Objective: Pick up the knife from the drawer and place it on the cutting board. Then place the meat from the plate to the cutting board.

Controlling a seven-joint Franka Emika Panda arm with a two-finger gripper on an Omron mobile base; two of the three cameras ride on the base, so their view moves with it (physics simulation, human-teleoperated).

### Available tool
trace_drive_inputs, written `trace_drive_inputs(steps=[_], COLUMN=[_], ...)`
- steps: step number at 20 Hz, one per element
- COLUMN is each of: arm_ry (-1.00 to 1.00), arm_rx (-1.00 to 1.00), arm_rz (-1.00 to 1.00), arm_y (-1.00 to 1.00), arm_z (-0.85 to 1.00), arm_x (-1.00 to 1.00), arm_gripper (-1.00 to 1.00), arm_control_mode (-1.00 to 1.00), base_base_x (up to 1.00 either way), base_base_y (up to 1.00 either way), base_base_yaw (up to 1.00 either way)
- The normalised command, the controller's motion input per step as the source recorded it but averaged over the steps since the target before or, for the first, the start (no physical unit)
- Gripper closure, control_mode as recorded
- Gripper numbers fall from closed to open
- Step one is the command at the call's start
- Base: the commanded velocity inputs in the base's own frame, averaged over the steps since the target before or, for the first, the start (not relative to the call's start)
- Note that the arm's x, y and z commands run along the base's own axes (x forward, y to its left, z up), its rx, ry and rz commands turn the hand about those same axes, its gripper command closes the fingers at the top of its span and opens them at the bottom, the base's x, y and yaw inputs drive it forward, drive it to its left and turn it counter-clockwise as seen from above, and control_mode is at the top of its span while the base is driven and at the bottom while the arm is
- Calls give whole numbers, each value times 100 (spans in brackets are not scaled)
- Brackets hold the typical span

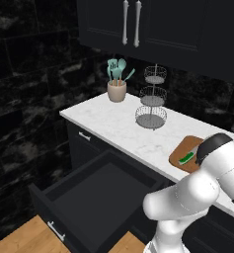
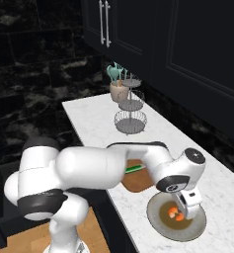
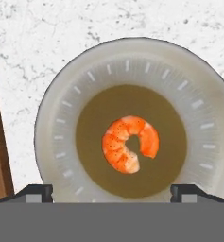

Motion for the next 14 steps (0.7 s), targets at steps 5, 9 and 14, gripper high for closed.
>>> trace_drive_inputs(steps=[5,9,14], arm_ry=[7,3,0], arm_rx=[0,0,0], arm_rz=[0,0,0], arm_y=[0,-8,-1], arm_z=[-20,-30,-28], arm_x=[3,0,0], arm_gripper=[-100,-100,-100], arm_control_mode=[-100,-100,-100], base_base_x=[0,0,0], base_base_y=[0,0,0], base_base_yaw=[0,0,0])
